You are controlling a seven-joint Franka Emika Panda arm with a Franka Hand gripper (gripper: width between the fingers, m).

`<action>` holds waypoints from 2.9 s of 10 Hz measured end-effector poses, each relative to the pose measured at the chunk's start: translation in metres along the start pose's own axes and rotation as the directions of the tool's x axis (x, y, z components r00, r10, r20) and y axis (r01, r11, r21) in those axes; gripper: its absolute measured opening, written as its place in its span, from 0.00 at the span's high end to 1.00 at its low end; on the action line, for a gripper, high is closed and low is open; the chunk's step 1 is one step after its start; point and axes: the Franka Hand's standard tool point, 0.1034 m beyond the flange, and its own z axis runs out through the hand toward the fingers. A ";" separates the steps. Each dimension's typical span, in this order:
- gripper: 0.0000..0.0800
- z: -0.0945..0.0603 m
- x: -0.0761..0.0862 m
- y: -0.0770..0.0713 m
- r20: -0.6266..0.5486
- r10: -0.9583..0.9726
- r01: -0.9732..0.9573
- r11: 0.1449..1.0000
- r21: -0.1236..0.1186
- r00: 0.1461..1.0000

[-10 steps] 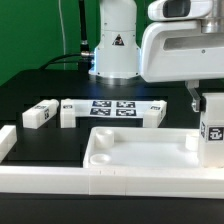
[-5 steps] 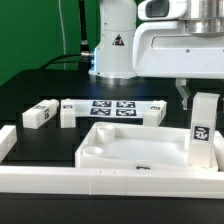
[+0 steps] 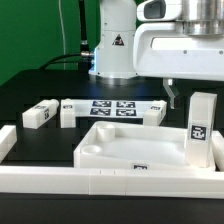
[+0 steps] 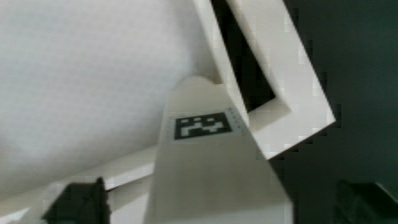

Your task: Assemble desk

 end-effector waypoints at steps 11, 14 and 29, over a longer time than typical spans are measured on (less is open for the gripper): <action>0.19 -0.045 -0.023 0.031 0.009 -0.076 0.076 0.997 0.026 0.997; 0.19 -0.028 -0.060 0.053 -0.027 -0.056 0.057 0.998 0.033 0.998; 0.19 0.025 -0.104 0.133 0.483 -0.058 0.082 0.996 -0.029 0.874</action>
Offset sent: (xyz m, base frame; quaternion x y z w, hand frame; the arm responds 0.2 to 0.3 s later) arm -0.0545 -0.0209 0.0335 0.0135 -0.0360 -0.0113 0.9992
